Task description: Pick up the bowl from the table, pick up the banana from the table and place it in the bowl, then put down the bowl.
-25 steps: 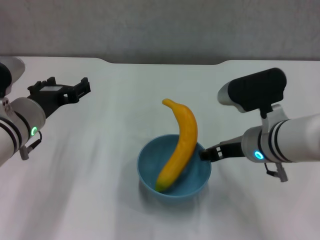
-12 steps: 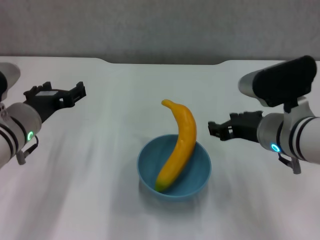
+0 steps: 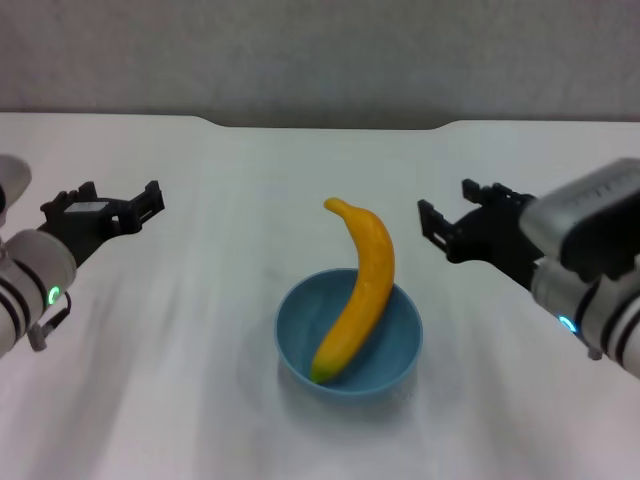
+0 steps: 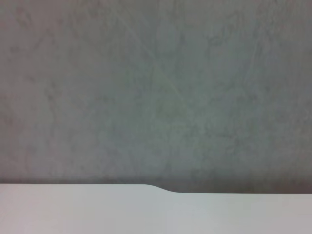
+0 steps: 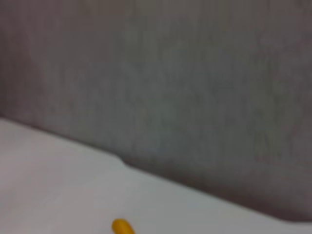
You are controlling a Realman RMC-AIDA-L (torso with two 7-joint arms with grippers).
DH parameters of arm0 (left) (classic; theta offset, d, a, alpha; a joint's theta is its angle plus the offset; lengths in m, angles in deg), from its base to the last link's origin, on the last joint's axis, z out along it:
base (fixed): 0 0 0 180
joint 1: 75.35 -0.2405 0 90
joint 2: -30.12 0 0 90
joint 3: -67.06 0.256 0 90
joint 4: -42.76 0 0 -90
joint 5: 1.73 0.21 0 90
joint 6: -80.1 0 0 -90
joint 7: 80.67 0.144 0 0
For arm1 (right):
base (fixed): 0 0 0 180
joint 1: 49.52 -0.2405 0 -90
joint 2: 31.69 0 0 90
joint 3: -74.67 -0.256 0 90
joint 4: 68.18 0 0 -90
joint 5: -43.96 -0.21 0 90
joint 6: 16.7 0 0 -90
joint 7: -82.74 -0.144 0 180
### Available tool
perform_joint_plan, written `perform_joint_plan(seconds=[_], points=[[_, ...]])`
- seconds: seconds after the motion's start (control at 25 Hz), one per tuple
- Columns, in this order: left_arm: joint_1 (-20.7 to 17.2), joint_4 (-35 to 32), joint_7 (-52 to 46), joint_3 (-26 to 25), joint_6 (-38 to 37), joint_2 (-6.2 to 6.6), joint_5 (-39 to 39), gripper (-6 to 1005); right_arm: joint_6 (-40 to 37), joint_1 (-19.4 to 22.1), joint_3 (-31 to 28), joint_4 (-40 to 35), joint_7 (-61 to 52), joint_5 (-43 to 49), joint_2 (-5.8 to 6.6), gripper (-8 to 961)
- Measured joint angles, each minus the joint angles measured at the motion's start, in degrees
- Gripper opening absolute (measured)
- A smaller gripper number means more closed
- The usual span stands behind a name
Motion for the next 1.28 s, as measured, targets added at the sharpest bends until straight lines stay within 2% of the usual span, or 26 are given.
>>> perform_joint_plan(seconds=[0.2,0.36,0.48,0.6,0.64,0.68,0.92,1.12,1.28], points=[[-0.45,-2.95,0.05,1.02,5.66,0.01,0.43,871,16.35,0.26,0.34,-10.39,-0.32,0.07,0.00,605],[-0.57,-7.31,0.09,1.77,12.89,0.00,0.55,871,29.00,0.09,0.72,-18.46,-0.55,-0.39,-0.04,605],[-0.54,-11.48,0.04,1.88,19.09,-0.01,0.55,870,34.73,-0.12,0.74,-22.53,-1.01,-0.64,-0.07,605],[0.13,-16.62,-0.01,1.93,25.78,-0.16,0.49,870,37.76,-0.36,0.73,-25.33,-2.11,-0.66,-0.14,605],[1.03,-20.45,0.01,1.94,30.13,-0.28,0.47,870,38.67,-0.50,0.68,-26.43,-2.36,-0.67,-0.17,605],[1.03,-20.45,0.01,1.94,30.13,-0.28,0.47,870,39.69,-0.74,0.65,-27.80,-2.60,-0.67,-0.23,605],[3.75,-31.08,0.34,1.95,41.58,-0.50,0.29,867,45.63,-2.03,0.36,-34.71,-4.61,-0.67,-0.39,605],[4.54,-34.91,0.98,1.95,47.02,-0.52,0.58,865,50.00,-3.12,0.31,-39.52,-4.66,-0.67,-0.42,605],[5.22,-36.88,1.08,1.93,48.60,-0.47,0.64,865,51.16,-3.63,0.31,-41.73,-4.66,-2.13,-0.46,605]])
